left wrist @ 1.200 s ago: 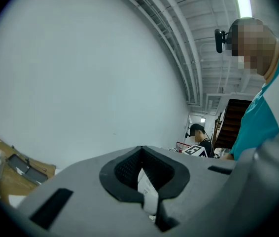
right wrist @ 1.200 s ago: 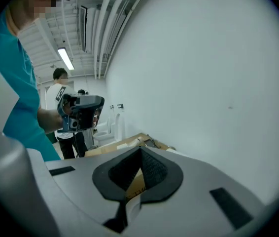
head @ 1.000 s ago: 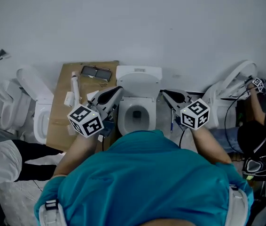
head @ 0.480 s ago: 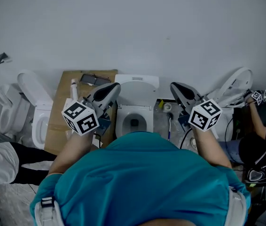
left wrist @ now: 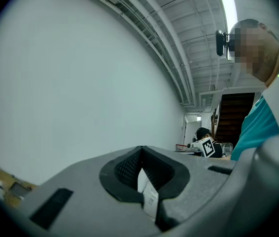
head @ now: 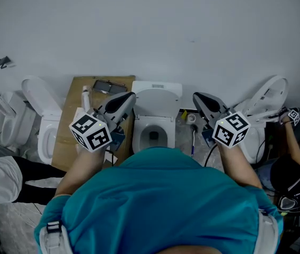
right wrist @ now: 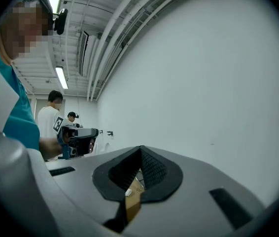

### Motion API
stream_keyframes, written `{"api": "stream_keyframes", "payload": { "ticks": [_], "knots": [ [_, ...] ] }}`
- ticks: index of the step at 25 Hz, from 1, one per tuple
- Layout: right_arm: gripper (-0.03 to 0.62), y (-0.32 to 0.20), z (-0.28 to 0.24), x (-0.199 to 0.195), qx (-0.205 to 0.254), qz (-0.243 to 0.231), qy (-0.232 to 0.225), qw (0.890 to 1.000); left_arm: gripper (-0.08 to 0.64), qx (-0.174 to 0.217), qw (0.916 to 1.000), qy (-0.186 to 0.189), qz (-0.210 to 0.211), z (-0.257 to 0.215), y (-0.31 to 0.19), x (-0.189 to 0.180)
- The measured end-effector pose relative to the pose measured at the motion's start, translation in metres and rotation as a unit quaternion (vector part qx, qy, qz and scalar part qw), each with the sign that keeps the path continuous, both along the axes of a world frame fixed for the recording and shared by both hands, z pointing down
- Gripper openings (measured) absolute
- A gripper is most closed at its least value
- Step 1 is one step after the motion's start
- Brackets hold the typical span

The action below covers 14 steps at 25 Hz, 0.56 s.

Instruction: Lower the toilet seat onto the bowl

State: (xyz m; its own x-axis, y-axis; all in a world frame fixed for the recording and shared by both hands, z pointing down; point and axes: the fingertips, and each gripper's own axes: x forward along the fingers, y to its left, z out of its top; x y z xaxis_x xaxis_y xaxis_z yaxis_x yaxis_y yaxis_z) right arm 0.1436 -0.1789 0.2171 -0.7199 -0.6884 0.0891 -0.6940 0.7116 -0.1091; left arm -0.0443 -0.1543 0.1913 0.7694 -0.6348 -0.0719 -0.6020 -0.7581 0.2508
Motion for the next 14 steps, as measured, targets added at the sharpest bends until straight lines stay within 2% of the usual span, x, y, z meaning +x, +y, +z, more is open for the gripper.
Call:
{"api": "stream_keyframes", "payload": {
  "ticks": [6,14],
  "knots": [
    [-0.002,0.002,-0.003,-0.010,0.007,-0.007,0.007,1.000,0.003,0.000,1.0000,0.002,-0.004,0.000,0.001,-0.007],
    [-0.002,0.004,0.005,-0.004,0.015,-0.010,0.010,1.000,0.003,0.001,0.9999,0.005,-0.009,0.011,0.004,-0.001]
  ]
}}
